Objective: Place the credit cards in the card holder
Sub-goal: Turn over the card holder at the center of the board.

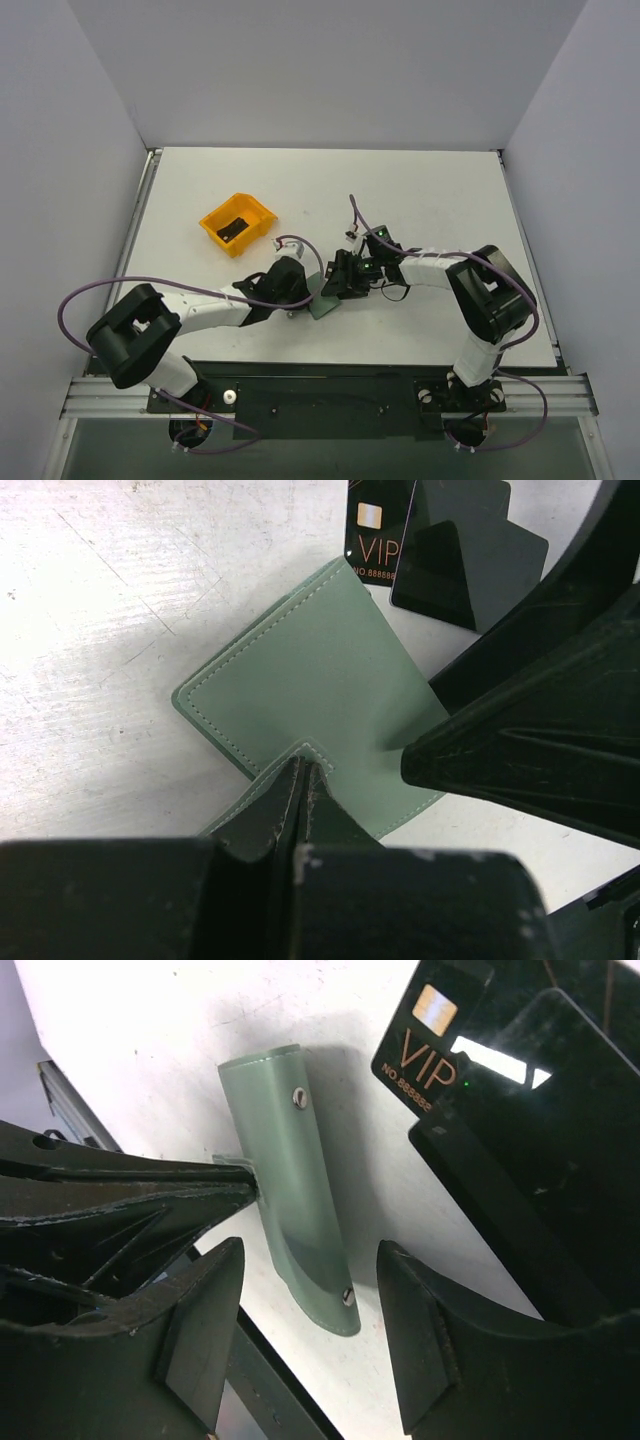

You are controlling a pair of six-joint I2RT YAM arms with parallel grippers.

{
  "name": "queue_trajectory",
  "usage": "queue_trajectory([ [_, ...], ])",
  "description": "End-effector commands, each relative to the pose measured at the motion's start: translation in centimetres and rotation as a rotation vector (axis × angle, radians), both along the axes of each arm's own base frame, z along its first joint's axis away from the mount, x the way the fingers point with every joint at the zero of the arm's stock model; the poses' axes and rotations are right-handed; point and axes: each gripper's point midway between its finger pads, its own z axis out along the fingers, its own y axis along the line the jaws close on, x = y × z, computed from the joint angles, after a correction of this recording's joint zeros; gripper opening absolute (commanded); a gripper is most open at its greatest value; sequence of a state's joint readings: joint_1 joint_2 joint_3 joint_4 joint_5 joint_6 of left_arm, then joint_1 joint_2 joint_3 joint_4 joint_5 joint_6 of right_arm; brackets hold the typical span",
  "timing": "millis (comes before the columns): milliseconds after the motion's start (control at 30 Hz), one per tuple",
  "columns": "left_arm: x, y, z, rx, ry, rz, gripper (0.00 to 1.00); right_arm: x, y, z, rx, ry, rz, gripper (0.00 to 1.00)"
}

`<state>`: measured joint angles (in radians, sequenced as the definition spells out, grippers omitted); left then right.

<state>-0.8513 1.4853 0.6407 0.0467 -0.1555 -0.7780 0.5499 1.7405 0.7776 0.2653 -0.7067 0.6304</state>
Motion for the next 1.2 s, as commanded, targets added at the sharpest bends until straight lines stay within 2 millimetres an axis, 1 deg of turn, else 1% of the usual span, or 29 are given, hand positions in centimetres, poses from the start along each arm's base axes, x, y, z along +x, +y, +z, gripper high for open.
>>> queue_trajectory([
  [0, -1.6, 2.2, -3.0, 0.077, 0.058, 0.019, 0.0, -0.1, 1.3, 0.2, 0.081, 0.021, 0.038, 0.5],
  [67, -1.6, 2.3, -3.0, 0.076, 0.059, 0.025, 0.0, -0.1, 1.6, 0.3, 0.1, 0.028, 0.038, 0.4],
  [100, -1.5, 2.4, -3.0, 0.073, 0.056, 0.031, 0.0, -0.1, 1.8, 0.5, 0.112, 0.031, 0.04, 0.29],
  [133, -1.5, 2.5, -2.9, 0.071, 0.056, 0.035, 0.0, 0.0, 1.9, 0.8, 0.121, 0.019, 0.042, 0.24],
  [167, -1.4, 2.6, -2.9, 0.073, 0.056, 0.041, 0.0, 0.0, 1.9, 0.9, 0.118, 0.013, 0.038, 0.13],
  [200, -1.2, 2.9, -2.6, 0.07, 0.052, 0.052, 0.0, 0.0, 1.7, 1.5, 0.116, 0.002, 0.038, 0.09],
  [233, -1.0, 3.3, -2.5, 0.072, 0.054, 0.073, 0.0, 0.2, 1.5, 1.6, 0.098, -0.022, 0.032, 0.01],
  [267, -0.7, 3.4, -1.8, 0.057, 0.043, 0.083, 0.0, 0.0, 1.1, 2.3, 0.08, -0.035, 0.03, 0.0],
  [300, -0.8, 4.3, -1.8, 0.074, 0.056, 0.105, 0.0, 0.8, 0.6, 3.5, 0.054, -0.111, 0.015, 0.0],
  [333, -0.5, 4.3, -0.8, 0.057, 0.038, 0.119, 0.0, 0.2, -0.3, 3.4, 0.002, -0.114, 0.024, 0.0],
  [367, -0.3, 5.1, -0.3, 0.069, 0.028, 0.14, 0.0, 1.2, -0.9, 5.2, -0.031, -0.199, -0.009, 0.0],
  [400, 0.2, 4.9, 1.5, 0.04, -0.007, 0.149, 0.0, 1.1, -2.8, 4.7, -0.142, -0.213, -0.03, 0.0],
  [433, 0.4, 5.6, 2.6, 0.043, -0.034, 0.17, 0.05, 1.5, -3.1, 7.2, -0.157, -0.283, -0.039, 0.0],
  [467, 0.8, 5.6, 3.8, 0.032, -0.063, 0.178, 0.06, 1.3, -5.5, 6.9, -0.298, -0.296, -0.059, 0.0],
  [500, 1.0, 6.3, 4.9, 0.037, -0.09, 0.193, 0.1, 1.6, -5.9, 8.9, -0.342, -0.361, -0.067, 0.0],
  [533, 1.4, 6.3, 5.9, 0.031, -0.111, 0.201, 0.11, 1.3, -8.0, 8.8, -0.48, -0.375, -0.072, 0.0],
  [567, 1.5, 6.9, 6.7, 0.043, -0.129, 0.215, 0.12, 1.9, -8.1, 10.4, -0.529, -0.429, -0.076, 0.0],
  [600, 1.9, 7.0, 7.6, 0.044, -0.151, 0.224, 0.12, 1.5, -10.6, 10.1, -0.678, -0.425, -0.082, 0.0],
  [633, 2.1, 7.2, 8.4, 0.045, -0.161, 0.23, 0.12, 1.7, -10.2, 10.8, -0.717, -0.447, -0.071, 0.0],
  [667, 2.2, 7.5, 8.8, 0.051, -0.171, 0.238, 0.12, 1.2, -11.6, 10.5, -0.814, -0.441, -0.062, 0.0],
  [700, 2.2, 7.7, 9.3, 0.054, -0.177, 0.246, 0.12, 1.0, -11.1, 10.5, -0.845, -0.452, -0.037, 0.0],
  [733, 2.2, 7.9, 9.5, 0.054, -0.182, 0.253, 0.11, 0.9, -11.6, 10.2, -0.902, -0.466, -0.044, 0.0],
  [767, 2.1, 8.2, 9.7, 0.053, -0.185, 0.257, 0.1, 0.1, -11.0, 9.4, -0.93, -0.476, -0.004, 0.0],
  [800, 2.2, 8.5, 9.9, 0.05, -0.19, 0.269, 0.1, 0.3, -11.2, 9.1, -0.971, -0.492, -0.028, 0.0],
  [833, 2.0, 8.8, 10.0, 0.049, -0.19, 0.276, 0.09, -0.4, -10.5, 8.0, -1.007, -0.503, 0.016, 0.0],
  [867, 1.9, 9.2, 9.9, 0.052, -0.186, 0.292, 0.09, -0.3, -10.5, 7.7, -1.037, -0.516, -0.007, 0.0],
  [967, 1.4, 10.2, 9.7, 0.05, -0.182, 0.321, 0.06, -1.7, -8.4, 5.7, -1.102, -0.564, 0.055, 0.0],
  [1100, 0.8, 11.5, 9.3, 0.062, -0.171, 0.355, 0.05, -3.0, -5.1, 4.7, -1.082, -0.619, 0.092, 0.0],
  [1167, 0.7, 11.8, 9.2, 0.061, -0.169, 0.362, 0.05, -4.0, -3.1, 4.3, -1.024, -0.611, 0.128, 0.08],
])
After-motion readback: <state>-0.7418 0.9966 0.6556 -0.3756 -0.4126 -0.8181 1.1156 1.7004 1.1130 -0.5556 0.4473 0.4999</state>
